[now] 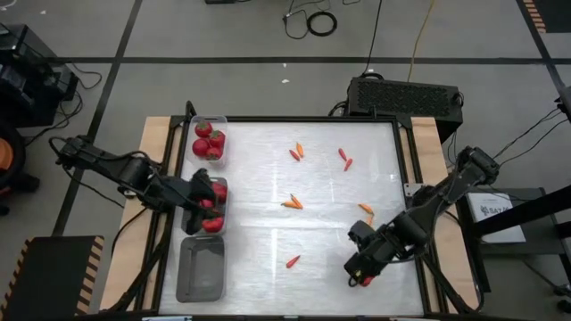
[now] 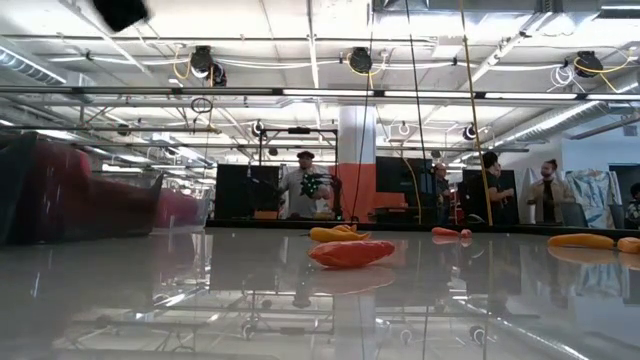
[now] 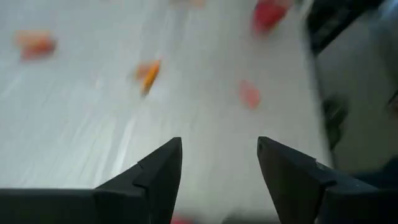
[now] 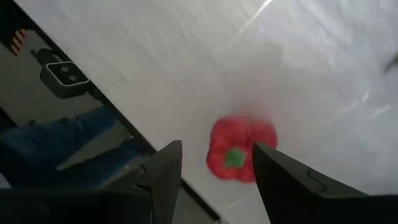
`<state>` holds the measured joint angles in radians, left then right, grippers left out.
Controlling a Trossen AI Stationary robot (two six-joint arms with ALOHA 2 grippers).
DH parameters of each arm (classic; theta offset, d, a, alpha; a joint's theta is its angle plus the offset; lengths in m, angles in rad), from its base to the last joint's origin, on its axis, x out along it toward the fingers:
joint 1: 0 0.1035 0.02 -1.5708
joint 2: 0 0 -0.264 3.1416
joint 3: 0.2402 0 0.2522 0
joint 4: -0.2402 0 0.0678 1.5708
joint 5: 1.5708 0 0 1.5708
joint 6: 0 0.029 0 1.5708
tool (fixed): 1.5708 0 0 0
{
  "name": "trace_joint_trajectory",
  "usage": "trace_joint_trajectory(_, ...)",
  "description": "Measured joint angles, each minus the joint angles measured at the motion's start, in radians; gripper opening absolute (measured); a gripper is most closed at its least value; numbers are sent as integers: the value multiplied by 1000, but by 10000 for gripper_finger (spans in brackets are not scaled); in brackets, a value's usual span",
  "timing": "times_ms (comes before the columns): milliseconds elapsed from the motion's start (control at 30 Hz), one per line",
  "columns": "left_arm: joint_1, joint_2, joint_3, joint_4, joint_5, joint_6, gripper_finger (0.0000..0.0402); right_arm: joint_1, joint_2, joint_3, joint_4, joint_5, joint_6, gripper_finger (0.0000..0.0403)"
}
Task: Sort produce into baskets
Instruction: Put the red bell pepper into the top black bin
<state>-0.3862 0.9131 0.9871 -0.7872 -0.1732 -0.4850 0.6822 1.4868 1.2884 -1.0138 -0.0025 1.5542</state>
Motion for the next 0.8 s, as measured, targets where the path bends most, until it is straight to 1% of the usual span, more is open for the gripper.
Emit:
trace_joint_trajectory(100, 0, 8, 0, 173, -7, 65, 216, 40, 12, 1, 0, 0, 117, 187)
trace_joint_trajectory(167, 0, 23, 0, 251, -26, 114, 216, 74, 36, 1, 0, 4, 184, 187)
trace_joint_trajectory(367, 2, 61, 0, 299, -86, 197, 216, 131, 128, 1, 6, -6, 252, 187)
trace_joint_trajectory(533, 27, 95, 0, 302, -82, 206, 216, 135, 168, 1, 6, -6, 220, 187)
trace_joint_trajectory(633, 43, 113, 0, 302, -55, 206, 216, 131, 169, 1, 6, -5, 185, 194)
trace_joint_trajectory(700, 53, 120, 0, 303, -37, 205, 216, 124, 168, 1, 5, -6, 149, 207)
trace_joint_trajectory(800, 62, 130, 0, 303, -20, 205, 216, 114, 163, 1, -8, -5, 112, 240)
